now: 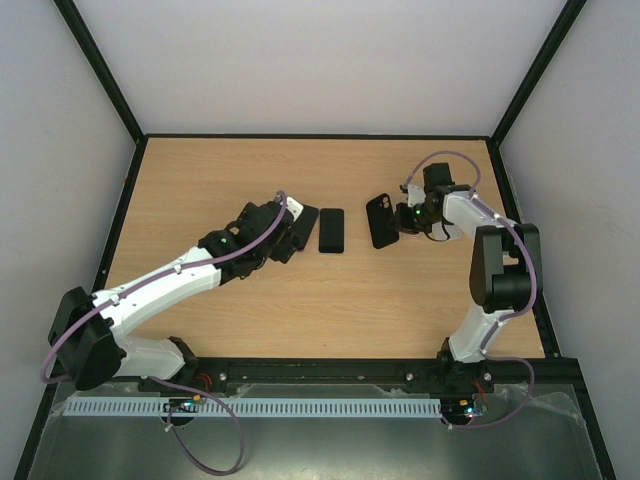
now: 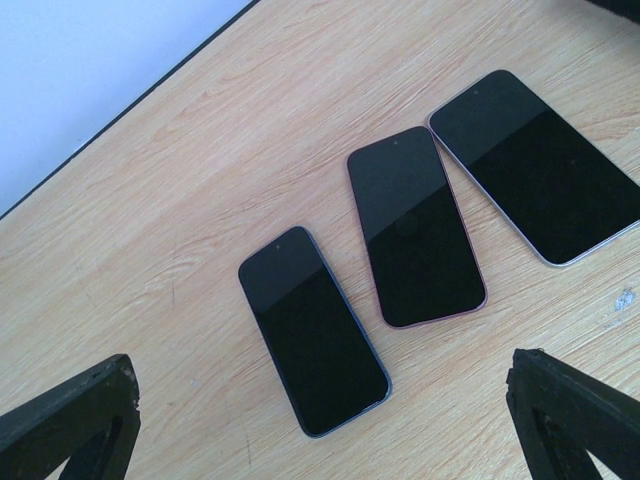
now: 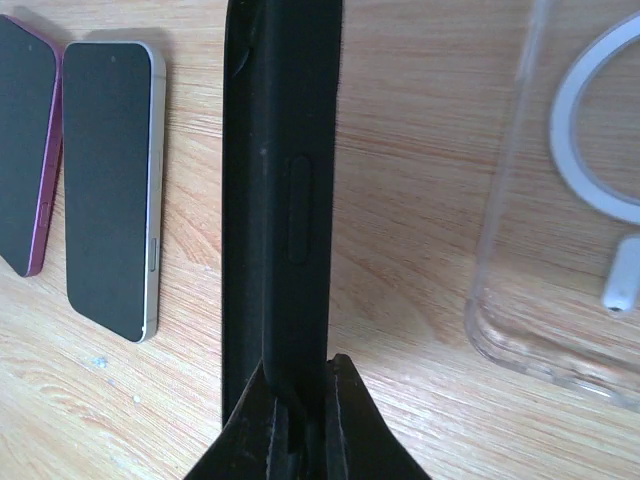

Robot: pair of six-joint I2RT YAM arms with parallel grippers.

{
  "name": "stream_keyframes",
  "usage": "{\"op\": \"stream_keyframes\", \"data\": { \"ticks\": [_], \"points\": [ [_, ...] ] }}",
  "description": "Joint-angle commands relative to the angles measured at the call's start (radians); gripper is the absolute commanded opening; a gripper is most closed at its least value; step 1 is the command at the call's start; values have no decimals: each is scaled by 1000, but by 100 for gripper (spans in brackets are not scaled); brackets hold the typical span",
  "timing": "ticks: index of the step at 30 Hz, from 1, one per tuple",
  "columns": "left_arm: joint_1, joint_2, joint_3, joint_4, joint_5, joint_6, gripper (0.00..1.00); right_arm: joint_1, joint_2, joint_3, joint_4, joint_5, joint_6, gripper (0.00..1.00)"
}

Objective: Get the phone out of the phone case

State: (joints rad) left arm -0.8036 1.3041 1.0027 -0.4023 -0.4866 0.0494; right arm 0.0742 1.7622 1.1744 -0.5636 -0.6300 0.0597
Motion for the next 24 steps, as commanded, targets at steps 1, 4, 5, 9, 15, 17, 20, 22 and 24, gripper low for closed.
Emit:
{"op": "stream_keyframes", "data": {
  "ticks": [1,4,5,9,15,17,20,22,24],
  "points": [
    [19,-48,-12,29,19,-14,100,1,45,-8,58,-66,23,3],
    [36,-51,-16,40,30,-17,100,1,50,-2,74,-61,29,20],
    [40,-48,-15,40,31,-18,100,1,44,-3,78,-55,31,25],
    [47,-31,-8,30,33,-23,100,1,10,-15,71,17,23,34],
    [63,-42,-12,38,28,-29,100,-1,-44,-40,45,86,-17,36],
    [70,-42,-12,39,32,-32,100,-1,-67,-51,45,91,-27,35],
    [72,-43,-12,40,27,-35,100,-2,-106,-65,44,92,-32,35],
    [72,-46,-12,40,8,-41,100,-2,-139,-68,38,92,-37,35],
    [75,-58,-18,48,-12,-49,100,-2,-189,-69,40,101,-40,34]
  ]
}}
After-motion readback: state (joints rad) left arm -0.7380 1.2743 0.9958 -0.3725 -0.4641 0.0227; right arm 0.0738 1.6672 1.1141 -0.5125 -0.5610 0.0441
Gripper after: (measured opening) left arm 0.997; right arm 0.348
